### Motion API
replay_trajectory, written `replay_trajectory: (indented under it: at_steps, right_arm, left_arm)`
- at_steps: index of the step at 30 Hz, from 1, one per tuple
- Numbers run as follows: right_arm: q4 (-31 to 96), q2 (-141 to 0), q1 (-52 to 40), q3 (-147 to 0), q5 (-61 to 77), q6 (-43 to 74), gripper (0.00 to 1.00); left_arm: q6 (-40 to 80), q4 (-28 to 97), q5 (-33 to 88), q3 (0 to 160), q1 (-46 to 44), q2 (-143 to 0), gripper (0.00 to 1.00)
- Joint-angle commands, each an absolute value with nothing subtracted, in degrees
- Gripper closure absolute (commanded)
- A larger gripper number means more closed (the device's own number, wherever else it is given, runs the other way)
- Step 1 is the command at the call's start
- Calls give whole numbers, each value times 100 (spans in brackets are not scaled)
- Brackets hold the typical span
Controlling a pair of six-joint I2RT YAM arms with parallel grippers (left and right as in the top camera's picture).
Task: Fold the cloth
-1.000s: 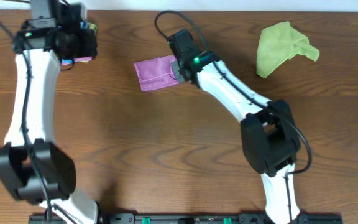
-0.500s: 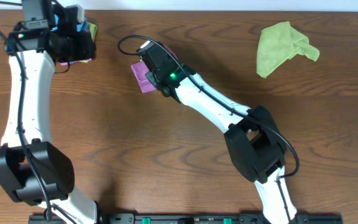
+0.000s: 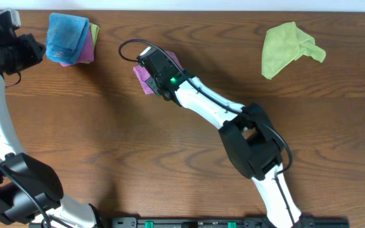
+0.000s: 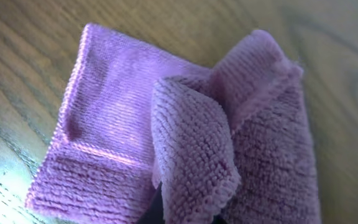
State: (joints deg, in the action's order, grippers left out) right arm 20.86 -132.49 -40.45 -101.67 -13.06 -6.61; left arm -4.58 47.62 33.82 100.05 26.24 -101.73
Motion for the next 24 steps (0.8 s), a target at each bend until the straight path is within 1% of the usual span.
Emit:
replay_trajectory:
  at_steps: [1,9,11,13,15,16,17,18,20,22,24]
  right_arm:
    - [1992,-13325,-4136,-10276,-1151,-740,99]
    - [1817,-13338,-4145,-10276,-720,-733,99]
    - [1772,-13340,-4158,-10276,-552,-731,86]
    - [1682,-13340,-4189,-10276,-165,-543,81]
    - [1564,-13340,-4230,-10276,429,-399,73]
    - [1529,-13343,-4244,-10276,600,-294,65]
    - [1518,-13340,-4252,-10276,644,-158,43]
    - [1520,-13340,-4252,-10276,642,-89,28]
    - [1525,-13338,-4241,-10276,642,-64,14]
    - [1542,-13290,-4202,-10283,642,10,11]
    - [1586,-13222,-4163,-10333,648,108,5]
  left_arm:
    - [-631,4777,3548,10012,2633,-10053,94]
    - [-692,4777,3542,10012,2633,-10057,94]
    - [-735,4779,3542,10012,2633,-10060,94]
    - [-735,4777,3538,10012,2633,-10060,94]
    - [-777,4777,3533,10012,2633,-10060,94]
    - [-775,4779,3494,10012,2633,-10060,94]
    - [-775,4781,3426,10012,2633,-10062,94]
    - [-775,4783,3385,10012,2633,-10062,94]
    - [-775,4783,3345,10012,2633,-10062,94]
    - [-777,4781,3234,10012,2633,-10062,94]
    - [-781,4783,3052,10007,2633,-10066,94]
